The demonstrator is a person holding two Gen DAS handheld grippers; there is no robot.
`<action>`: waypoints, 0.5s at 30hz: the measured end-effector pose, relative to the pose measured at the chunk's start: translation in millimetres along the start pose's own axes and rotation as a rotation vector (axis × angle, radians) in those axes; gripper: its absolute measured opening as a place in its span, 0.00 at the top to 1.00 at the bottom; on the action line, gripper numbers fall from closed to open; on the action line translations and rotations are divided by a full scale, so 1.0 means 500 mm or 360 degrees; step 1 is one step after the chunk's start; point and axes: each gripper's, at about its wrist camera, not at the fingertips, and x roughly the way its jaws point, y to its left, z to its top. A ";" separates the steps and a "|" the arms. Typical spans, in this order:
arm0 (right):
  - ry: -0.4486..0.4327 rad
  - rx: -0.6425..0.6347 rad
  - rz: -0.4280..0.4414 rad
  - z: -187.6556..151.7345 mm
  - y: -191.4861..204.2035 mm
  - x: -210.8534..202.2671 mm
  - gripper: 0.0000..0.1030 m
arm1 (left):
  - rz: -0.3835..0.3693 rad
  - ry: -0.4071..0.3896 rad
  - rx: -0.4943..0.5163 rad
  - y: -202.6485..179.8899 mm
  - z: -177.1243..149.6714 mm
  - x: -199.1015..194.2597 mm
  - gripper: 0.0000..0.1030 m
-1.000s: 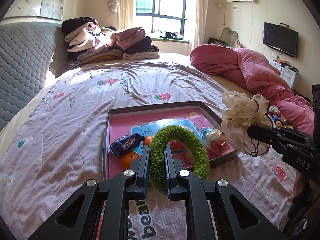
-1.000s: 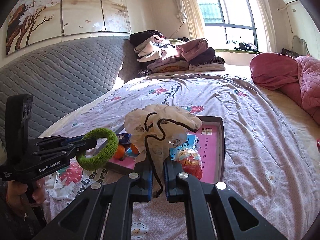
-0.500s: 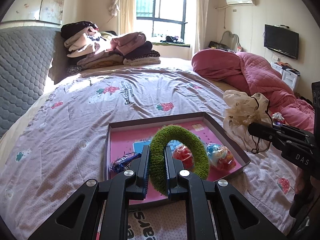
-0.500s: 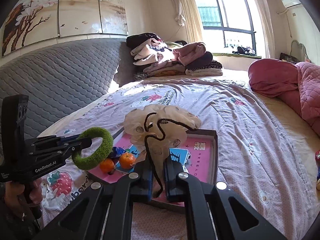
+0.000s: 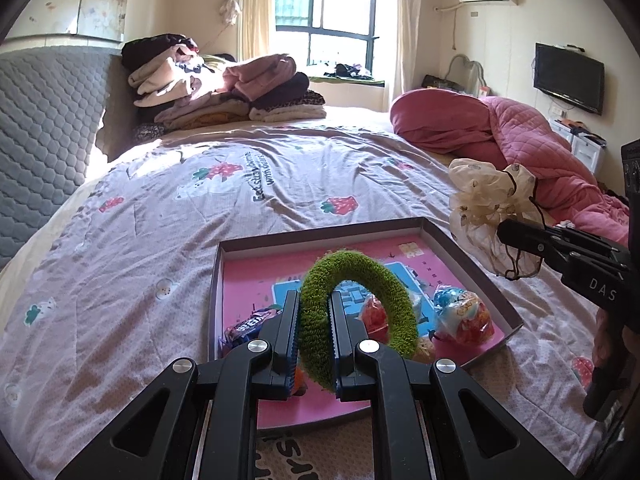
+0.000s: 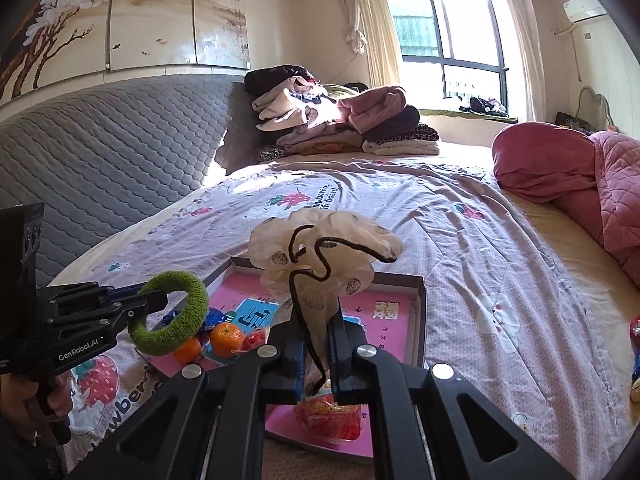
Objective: Organize objects
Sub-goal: 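Lift and carry the green ring and cloth bag over the tray with both tools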
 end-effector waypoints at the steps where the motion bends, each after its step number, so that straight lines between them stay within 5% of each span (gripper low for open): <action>1: 0.0005 0.0000 -0.0006 0.000 -0.003 0.007 0.91 | 0.0000 0.0009 0.0001 0.001 -0.001 0.006 0.87; 15: 0.0195 -0.0037 -0.0080 -0.037 -0.032 0.119 0.91 | 0.0021 0.0159 0.0053 -0.011 -0.034 0.087 0.87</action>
